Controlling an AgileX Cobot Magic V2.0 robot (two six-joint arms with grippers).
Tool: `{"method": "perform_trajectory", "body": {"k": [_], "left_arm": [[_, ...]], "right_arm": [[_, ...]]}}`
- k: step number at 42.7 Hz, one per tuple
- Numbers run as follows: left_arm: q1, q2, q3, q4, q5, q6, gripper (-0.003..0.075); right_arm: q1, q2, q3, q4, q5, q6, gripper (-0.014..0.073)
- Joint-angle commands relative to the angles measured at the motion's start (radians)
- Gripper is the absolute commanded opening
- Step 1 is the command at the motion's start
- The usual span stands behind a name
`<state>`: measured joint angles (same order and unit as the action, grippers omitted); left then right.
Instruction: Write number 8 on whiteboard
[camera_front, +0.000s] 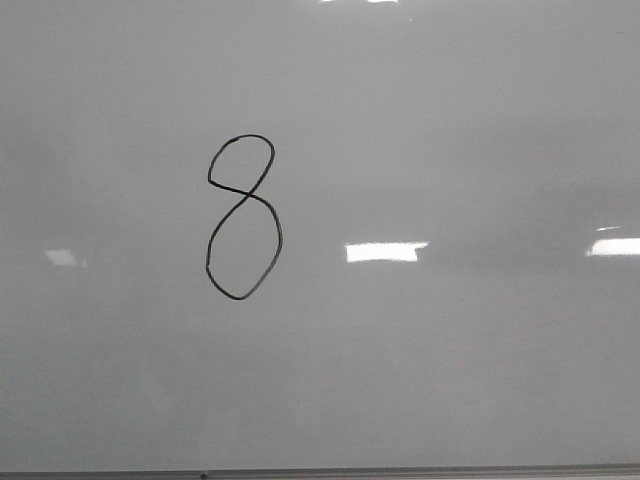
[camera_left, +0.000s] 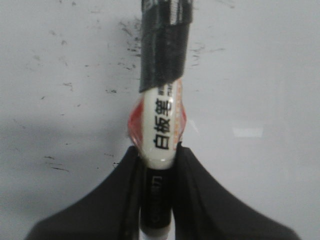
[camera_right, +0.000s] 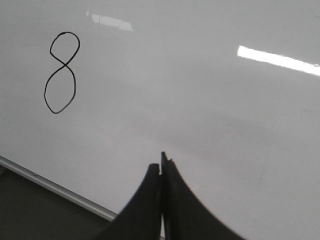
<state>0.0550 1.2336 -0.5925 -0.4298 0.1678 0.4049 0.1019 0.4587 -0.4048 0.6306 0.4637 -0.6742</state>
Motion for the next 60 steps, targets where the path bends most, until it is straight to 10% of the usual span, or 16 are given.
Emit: {"method": "perform_trajectory", "body": {"k": [1, 13, 46, 60], "left_arm": [[0.002, 0.037, -0.055, -0.019, -0.109, -0.009, -0.0020], [0.002, 0.142, -0.136, 0.002, -0.135, 0.002, -0.0003], [0.011, 0.110, -0.147, 0.008, -0.048, 0.002, 0.0459], [0.036, -0.197, -0.147, 0.039, 0.118, 0.002, 0.0424]], "right_arm": [[-0.006, 0.001, -0.027, 0.023, -0.063, 0.000, -0.0069], [-0.006, 0.001, -0.014, 0.023, -0.072, 0.000, -0.0069], [-0.006, 0.001, -0.014, 0.023, -0.080, 0.000, -0.0069], [-0.006, 0.001, -0.014, 0.024, -0.079, 0.000, -0.0069]]}}
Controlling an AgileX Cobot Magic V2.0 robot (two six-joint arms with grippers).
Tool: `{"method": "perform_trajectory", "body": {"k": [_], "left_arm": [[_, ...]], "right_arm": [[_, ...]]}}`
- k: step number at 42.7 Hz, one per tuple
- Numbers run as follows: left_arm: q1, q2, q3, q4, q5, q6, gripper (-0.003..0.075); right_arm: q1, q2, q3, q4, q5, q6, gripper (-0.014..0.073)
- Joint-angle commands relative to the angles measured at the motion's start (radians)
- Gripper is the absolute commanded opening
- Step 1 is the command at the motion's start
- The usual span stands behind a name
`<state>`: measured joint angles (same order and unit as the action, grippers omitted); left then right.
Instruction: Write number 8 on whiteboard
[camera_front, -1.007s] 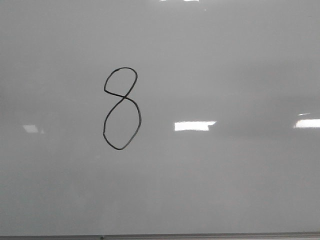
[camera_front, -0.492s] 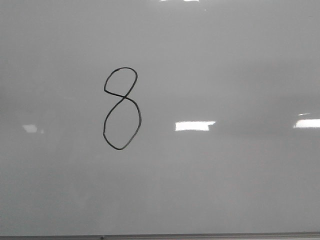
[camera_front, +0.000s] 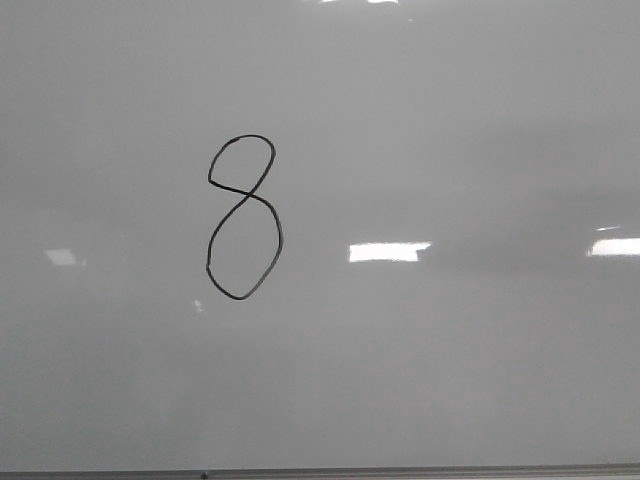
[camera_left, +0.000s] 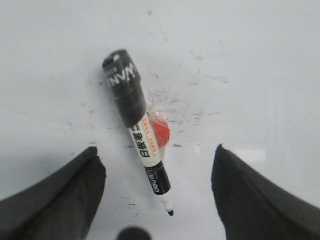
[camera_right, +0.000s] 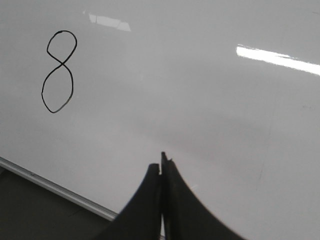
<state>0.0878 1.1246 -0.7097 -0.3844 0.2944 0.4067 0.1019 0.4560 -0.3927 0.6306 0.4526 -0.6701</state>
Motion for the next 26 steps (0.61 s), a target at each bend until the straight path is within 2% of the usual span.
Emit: {"method": "perform_trajectory", "body": {"k": [1, 4, 14, 26], "left_arm": [[0.003, -0.116, -0.027, -0.012, 0.010, 0.000, 0.0405], [0.003, -0.180, -0.021, -0.019, 0.050, 0.000, 0.0328], [0.003, -0.391, 0.042, -0.019, 0.114, 0.000, -0.0016], [0.003, -0.606, 0.058, -0.019, 0.132, 0.000, -0.0021]], "right_arm": [[-0.006, 0.004, -0.026, 0.024, -0.067, -0.004, -0.0069], [-0.006, 0.004, -0.026, 0.024, -0.067, -0.004, -0.0069], [-0.006, 0.004, -0.026, 0.024, -0.067, -0.004, -0.0069], [-0.006, 0.004, -0.026, 0.024, -0.064, -0.004, -0.0069]]}}
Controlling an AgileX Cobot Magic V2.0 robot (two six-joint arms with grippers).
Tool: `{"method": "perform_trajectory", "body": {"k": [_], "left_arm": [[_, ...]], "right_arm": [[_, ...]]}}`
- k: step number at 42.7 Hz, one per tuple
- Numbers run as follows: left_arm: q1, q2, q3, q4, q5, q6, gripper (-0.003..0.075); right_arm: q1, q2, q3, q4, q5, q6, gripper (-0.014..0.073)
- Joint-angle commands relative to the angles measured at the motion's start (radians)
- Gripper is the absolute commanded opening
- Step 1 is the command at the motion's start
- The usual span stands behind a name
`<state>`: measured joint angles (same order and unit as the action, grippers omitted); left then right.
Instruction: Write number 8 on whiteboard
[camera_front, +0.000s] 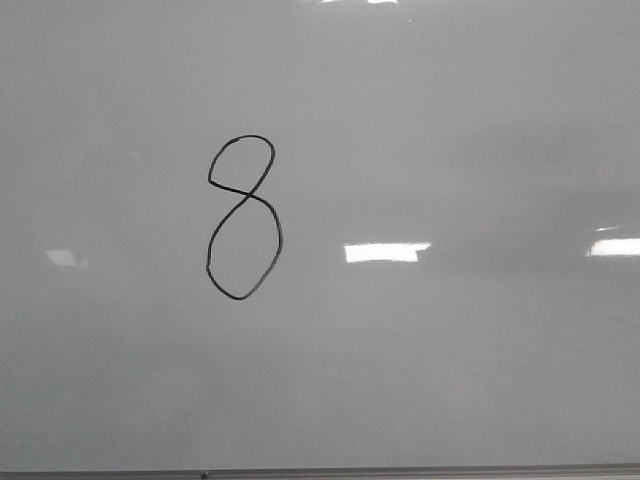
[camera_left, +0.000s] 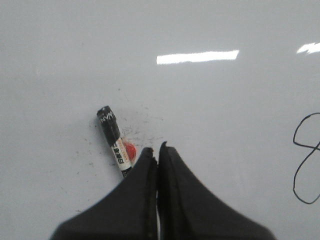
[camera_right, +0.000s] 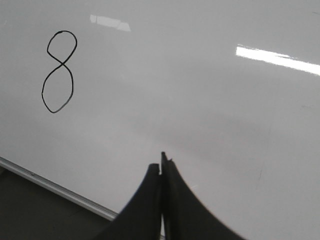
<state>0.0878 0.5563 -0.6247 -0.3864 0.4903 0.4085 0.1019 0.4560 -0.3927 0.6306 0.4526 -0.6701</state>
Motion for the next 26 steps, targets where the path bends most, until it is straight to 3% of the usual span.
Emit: {"method": "perform_trajectory", "body": {"k": [1, 26], "left_arm": [[0.003, -0.049, -0.027, -0.017, -0.064, -0.002, -0.0021], [0.003, -0.064, -0.024, -0.015, -0.073, -0.002, -0.0021]], "right_arm": [[-0.006, 0.004, -0.026, 0.024, -0.064, -0.004, -0.0069], [-0.006, 0.004, -0.026, 0.024, -0.060, -0.004, -0.0069]]}}
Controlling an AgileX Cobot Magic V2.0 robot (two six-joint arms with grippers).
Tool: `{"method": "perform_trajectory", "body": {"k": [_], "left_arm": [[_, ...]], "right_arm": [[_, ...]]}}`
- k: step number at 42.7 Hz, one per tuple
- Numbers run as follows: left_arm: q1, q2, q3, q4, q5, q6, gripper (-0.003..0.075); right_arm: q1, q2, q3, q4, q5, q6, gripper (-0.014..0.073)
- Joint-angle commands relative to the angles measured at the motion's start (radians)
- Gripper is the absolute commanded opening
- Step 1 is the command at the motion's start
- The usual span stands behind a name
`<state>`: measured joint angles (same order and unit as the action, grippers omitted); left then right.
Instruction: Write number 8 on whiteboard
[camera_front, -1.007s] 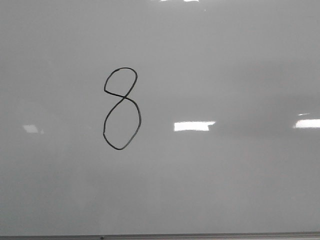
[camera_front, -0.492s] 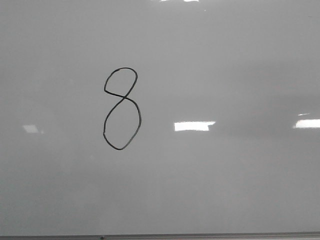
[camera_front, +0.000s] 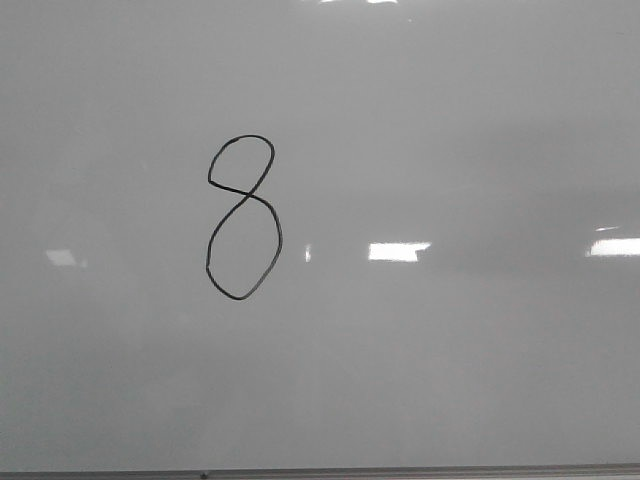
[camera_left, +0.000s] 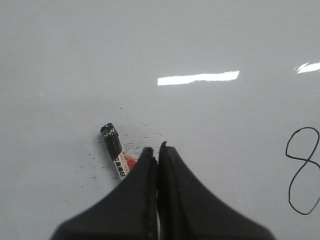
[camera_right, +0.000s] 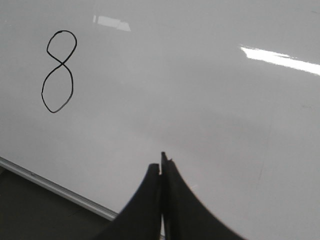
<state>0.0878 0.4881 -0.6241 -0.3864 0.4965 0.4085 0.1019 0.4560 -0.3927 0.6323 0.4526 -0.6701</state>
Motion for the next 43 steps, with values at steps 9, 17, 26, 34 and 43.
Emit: {"method": "perform_trajectory", "body": {"k": [9, 17, 26, 34, 43], "left_arm": [[-0.053, -0.075, 0.092, 0.276, -0.210, -0.296, -0.0021], [-0.108, -0.245, 0.262, 0.368, -0.240, -0.409, -0.0021], [-0.043, -0.450, 0.445, 0.348, -0.240, -0.409, -0.0021], [-0.001, -0.504, 0.555, 0.348, -0.267, -0.409, -0.0021], [0.002, -0.508, 0.643, 0.348, -0.395, -0.409, -0.0021]], "right_arm": [[-0.006, 0.004, -0.026, 0.022, -0.060, -0.004, -0.0069], [-0.006, 0.004, -0.026, 0.022, -0.060, -0.004, -0.0069], [-0.006, 0.004, -0.026, 0.022, -0.058, -0.004, -0.0069], [-0.006, 0.004, -0.026, 0.022, -0.056, -0.004, -0.0069], [-0.006, 0.004, -0.026, 0.022, -0.051, -0.004, -0.0069]]}}
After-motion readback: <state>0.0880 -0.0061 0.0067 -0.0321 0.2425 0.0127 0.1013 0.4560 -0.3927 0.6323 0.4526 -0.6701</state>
